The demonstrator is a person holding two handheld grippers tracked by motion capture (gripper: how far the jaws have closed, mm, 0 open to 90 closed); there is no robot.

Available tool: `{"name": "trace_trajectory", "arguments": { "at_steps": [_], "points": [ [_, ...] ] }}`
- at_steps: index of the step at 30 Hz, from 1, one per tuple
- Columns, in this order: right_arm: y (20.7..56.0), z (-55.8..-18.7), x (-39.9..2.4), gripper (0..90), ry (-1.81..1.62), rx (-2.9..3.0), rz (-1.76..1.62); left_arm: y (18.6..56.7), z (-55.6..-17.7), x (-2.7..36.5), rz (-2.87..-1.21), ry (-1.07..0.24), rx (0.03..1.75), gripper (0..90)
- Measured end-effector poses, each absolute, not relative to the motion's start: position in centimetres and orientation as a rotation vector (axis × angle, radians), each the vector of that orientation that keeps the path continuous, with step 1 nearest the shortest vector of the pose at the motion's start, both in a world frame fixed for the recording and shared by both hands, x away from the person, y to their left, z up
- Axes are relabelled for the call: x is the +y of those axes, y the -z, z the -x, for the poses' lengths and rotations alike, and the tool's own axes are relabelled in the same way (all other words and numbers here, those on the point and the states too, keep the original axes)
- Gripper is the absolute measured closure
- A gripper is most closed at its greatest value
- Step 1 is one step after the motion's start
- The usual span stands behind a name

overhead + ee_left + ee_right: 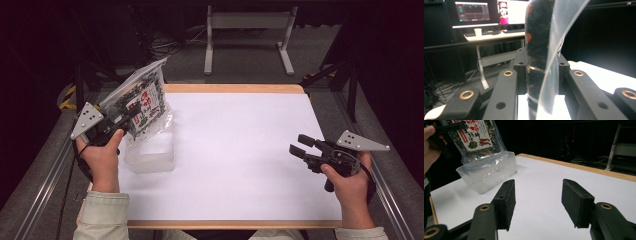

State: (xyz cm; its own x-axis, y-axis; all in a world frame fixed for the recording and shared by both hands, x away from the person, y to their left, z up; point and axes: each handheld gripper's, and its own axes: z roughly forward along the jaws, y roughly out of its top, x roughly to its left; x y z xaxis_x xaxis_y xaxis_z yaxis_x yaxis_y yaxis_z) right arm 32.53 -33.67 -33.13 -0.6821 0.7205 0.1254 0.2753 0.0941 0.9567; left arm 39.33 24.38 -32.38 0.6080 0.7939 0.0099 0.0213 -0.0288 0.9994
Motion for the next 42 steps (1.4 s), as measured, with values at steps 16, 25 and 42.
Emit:
{"name": "trace_trajectory", "arguments": {
  "at_steps": [16, 25, 42],
  "points": [
    [33.3, -32.8, -33.6, 45.2, -1.626, 2.007, -0.980, 34.8, -40.5, 24.6, -1.516, -0.656, 0.767, 71.7],
    [33.4, -32.9, -33.6, 45.1, -1.627, 2.012, -0.981, 36.3, -41.2, 24.7, -1.537, -0.639, 0.800, 71.6],
    [33.5, -33.3, -33.4, 44.9, -1.631, 2.013, -0.989, 36.9, -41.2, 24.9, -1.606, -0.571, 0.889, 71.2]
  ]
}}
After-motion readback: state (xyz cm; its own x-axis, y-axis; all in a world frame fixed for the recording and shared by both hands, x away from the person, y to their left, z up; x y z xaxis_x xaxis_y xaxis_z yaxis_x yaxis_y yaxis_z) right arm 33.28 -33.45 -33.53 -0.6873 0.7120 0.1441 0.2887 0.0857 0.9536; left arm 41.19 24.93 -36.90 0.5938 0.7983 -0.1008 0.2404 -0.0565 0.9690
